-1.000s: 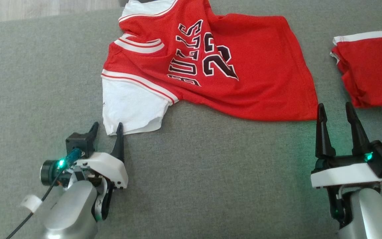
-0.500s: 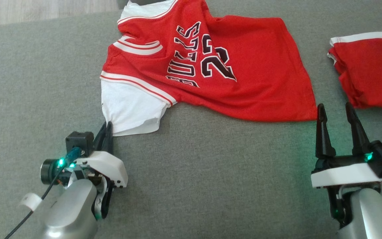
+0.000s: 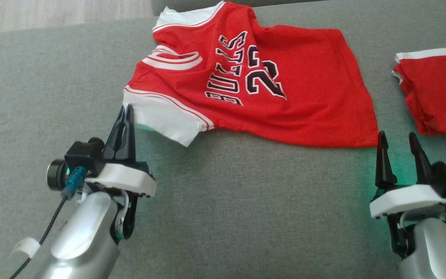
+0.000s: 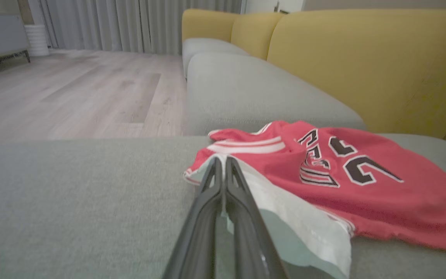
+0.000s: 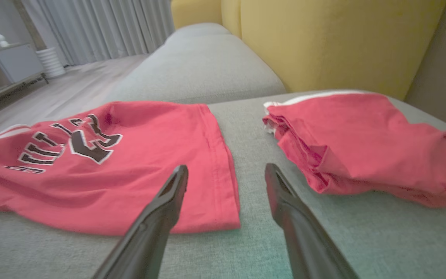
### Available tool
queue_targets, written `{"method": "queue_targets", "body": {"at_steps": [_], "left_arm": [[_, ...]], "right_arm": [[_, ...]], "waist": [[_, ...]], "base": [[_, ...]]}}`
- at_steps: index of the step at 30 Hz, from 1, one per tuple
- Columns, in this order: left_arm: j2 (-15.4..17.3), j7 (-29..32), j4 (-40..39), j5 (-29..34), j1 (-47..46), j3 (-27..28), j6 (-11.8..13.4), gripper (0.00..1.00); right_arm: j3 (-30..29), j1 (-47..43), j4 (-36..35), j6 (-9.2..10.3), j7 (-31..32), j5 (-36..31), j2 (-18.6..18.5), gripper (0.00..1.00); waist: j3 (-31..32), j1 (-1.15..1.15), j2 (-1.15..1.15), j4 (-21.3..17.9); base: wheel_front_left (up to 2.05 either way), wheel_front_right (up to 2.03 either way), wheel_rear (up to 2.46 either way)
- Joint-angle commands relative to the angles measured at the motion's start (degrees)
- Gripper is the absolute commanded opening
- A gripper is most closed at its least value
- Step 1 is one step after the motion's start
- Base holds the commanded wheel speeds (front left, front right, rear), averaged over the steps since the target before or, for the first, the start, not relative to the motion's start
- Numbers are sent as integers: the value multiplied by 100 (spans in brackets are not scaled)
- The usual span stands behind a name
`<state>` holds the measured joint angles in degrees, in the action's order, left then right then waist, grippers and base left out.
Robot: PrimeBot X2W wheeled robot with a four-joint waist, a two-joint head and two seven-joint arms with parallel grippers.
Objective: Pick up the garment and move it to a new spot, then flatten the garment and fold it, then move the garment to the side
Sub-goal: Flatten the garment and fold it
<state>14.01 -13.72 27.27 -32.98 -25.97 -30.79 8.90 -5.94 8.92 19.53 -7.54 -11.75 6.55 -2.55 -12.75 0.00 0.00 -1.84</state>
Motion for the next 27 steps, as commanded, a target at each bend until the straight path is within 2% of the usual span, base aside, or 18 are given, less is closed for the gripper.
{"method": "queue_targets", "body": {"at_steps": [1,3,10,18,21,22,23,24,27], "left_arm": [[145,-89,-333,110,-160,269,3,0],[135,-116,-663,230,-88,279,-99,0],[66,-126,-1040,441,94,458,-122,0],[1,-127,-1029,570,185,460,-232,0],[-13,-127,-1004,596,193,477,-248,0],[-16,-127,-995,603,198,487,-247,0],[-17,-127,-984,607,204,498,-247,0],[-18,-128,-972,609,213,510,-248,0],[-35,-128,-926,567,248,555,-264,0]], "right_arm": [[58,292,12,5,47,-9,-32,100],[-47,474,436,5,160,-41,-32,100],[-103,915,1496,5,206,2,-32,100],[-268,1367,2504,5,14,-154,-32,100],[-136,1484,2816,5,-25,-101,-32,98],[-67,1520,2903,5,-38,-47,-32,67],[-5,1555,2973,5,-64,28,-32,14],[59,1586,3025,5,-95,83,-32,0],[231,1666,3058,5,-198,226,-32,0]], "waist": [[5,0,0,58],[0,0,0,134],[-22,0,0,248],[-50,0,0,310],[-48,0,0,306],[-43,0,0,299],[-35,0,0,289],[-24,0,0,276],[26,0,0,229]], "base": [[0,0,0],[0,0,0],[0,0,0],[0,0,0],[0,0,0],[0,0,0],[0,0,0],[0,0,0],[0,0,0]]}}
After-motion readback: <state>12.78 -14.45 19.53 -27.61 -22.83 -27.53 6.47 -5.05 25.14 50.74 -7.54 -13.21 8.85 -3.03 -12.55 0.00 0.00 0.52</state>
